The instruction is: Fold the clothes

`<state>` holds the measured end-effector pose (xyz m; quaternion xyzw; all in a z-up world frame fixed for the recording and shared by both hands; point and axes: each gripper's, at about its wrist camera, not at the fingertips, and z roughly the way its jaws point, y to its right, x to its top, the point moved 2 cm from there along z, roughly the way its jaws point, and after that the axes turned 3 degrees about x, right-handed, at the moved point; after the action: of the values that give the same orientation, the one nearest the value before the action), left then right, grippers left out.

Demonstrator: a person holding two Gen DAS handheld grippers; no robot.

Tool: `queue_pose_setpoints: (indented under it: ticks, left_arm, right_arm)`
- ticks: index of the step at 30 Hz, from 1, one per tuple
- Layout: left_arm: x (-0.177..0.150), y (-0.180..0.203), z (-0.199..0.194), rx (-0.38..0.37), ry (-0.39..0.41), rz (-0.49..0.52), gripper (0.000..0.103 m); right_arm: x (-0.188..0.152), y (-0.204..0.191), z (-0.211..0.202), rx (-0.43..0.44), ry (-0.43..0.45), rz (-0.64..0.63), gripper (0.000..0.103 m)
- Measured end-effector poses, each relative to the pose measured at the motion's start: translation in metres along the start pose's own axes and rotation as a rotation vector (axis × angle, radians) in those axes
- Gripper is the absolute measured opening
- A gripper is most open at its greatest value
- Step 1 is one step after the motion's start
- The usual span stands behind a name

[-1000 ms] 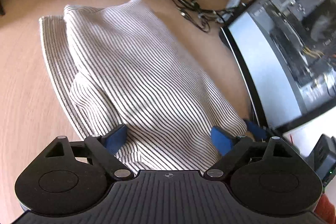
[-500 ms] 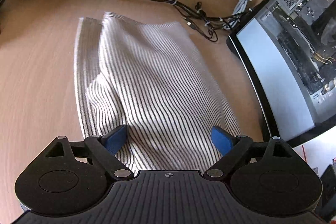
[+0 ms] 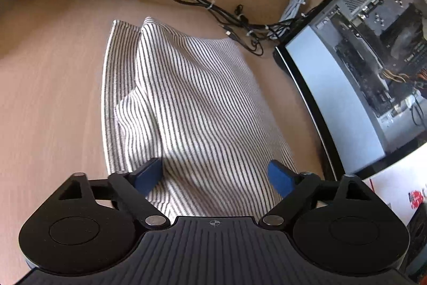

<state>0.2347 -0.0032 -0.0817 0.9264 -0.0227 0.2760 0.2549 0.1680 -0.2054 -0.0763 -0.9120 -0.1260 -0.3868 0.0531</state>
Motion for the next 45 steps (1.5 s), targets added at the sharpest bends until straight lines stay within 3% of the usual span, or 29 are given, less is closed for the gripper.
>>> queue_pose_setpoints:
  ticks: [8,11,15,20,24,28,36,45]
  left_arm:
    - [-0.002,-0.008,-0.003,-0.048,0.012,0.085,0.081]
    - [-0.004,-0.01,-0.006,-0.047,0.017,0.04,0.081]
    - [-0.007,-0.005,-0.008,-0.013,0.007,0.048,0.081]
    - [-0.012,0.001,-0.007,0.017,0.048,0.006,0.089]
    - [-0.018,0.009,-0.008,0.083,0.078,-0.039,0.089]
    - [-0.018,0.012,-0.008,0.107,0.071,-0.05,0.09]
    - [-0.012,0.005,-0.007,0.045,0.039,-0.043,0.093]
    - [-0.006,0.005,-0.003,0.013,0.011,-0.013,0.096]
  right_arm:
    - [-0.005,-0.016,-0.005,-0.093,0.034,-0.031,0.103]
    - [-0.002,-0.017,-0.007,-0.096,0.017,-0.035,0.103]
    - [0.0,-0.011,-0.006,-0.049,-0.036,0.032,0.103]
    - [-0.005,-0.004,-0.009,0.042,0.014,-0.01,0.103]
    - [-0.001,0.012,-0.004,0.145,-0.068,0.104,0.103]
    - [0.004,0.012,-0.002,0.199,-0.07,0.02,0.103]
    - [0.005,0.014,0.004,0.229,-0.07,0.024,0.103]
    - [0.008,-0.003,-0.003,0.143,-0.043,-0.061,0.103]
